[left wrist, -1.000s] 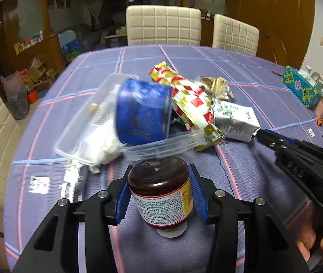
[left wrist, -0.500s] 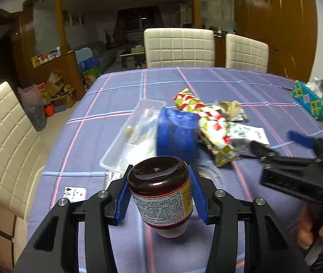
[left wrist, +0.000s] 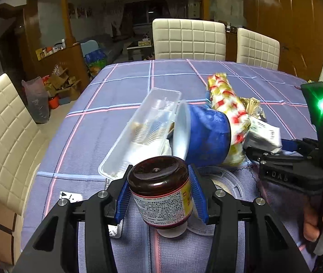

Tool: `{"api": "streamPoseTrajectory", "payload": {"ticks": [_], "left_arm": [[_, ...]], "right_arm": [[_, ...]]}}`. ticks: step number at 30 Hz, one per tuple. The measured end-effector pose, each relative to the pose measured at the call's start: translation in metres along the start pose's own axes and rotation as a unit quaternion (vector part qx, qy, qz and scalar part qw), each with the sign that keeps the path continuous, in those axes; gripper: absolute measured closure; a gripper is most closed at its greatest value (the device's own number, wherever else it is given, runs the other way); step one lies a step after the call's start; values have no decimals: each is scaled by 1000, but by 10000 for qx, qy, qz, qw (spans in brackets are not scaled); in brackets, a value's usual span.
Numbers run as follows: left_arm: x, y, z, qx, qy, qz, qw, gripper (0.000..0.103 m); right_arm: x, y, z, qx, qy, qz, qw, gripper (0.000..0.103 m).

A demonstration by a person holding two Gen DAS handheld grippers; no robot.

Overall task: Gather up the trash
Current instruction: 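Lift the brown jar with the left gripper while the right gripper grasps the white-green bag, then carry both items to the clear bin on the chair and open both grippers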

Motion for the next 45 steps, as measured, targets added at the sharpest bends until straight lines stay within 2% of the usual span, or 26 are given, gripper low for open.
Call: {"api": "streamPoseTrajectory", "payload": {"ticks": [4,9,15,18,20,24,32,39,45], "left_arm": [[1,3,-2,13,-19,11,10000,57],[-1,11,1,18,-9,-52,10000,57],[-7,22,6,-13,32,-190,9998,57],[-12,31,12,-42,78,-317,9995,57],[-14,36,16,-63,102,-392,9992,57],[-17,44,27,-129,160,-491,9986,57],[-15,61,65,-455,296,-649,9964,57],[-6,71,121,-933,494,-667,9922,57],[3,85,178,-1511,602,-783,9836,57]], "right_arm": [[4,21,13,30,206,-373,9991,50],[3,42,15,10,56,-599,9982,51],[-7,70,18,461,75,-1022,9937,51],[-15,86,26,1002,421,-1365,9847,51],[-18,95,32,738,369,-1435,9862,51],[-29,101,46,734,513,-1527,9842,51],[-37,102,96,269,808,-1530,9845,51],[-43,90,158,-219,1134,-1425,9830,50],[-46,77,224,-645,1597,-1390,9752,50]]}}
Point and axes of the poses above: each gripper's, at about its wrist camera, not at the fingertips, and y roughly against the way its jaws point, z to its left, x to its underside, the point moved 4 cm from there along -y, roughly the way its jaws point, and after that the axes turned 15 degrees about -z, right-handed, at the moved point
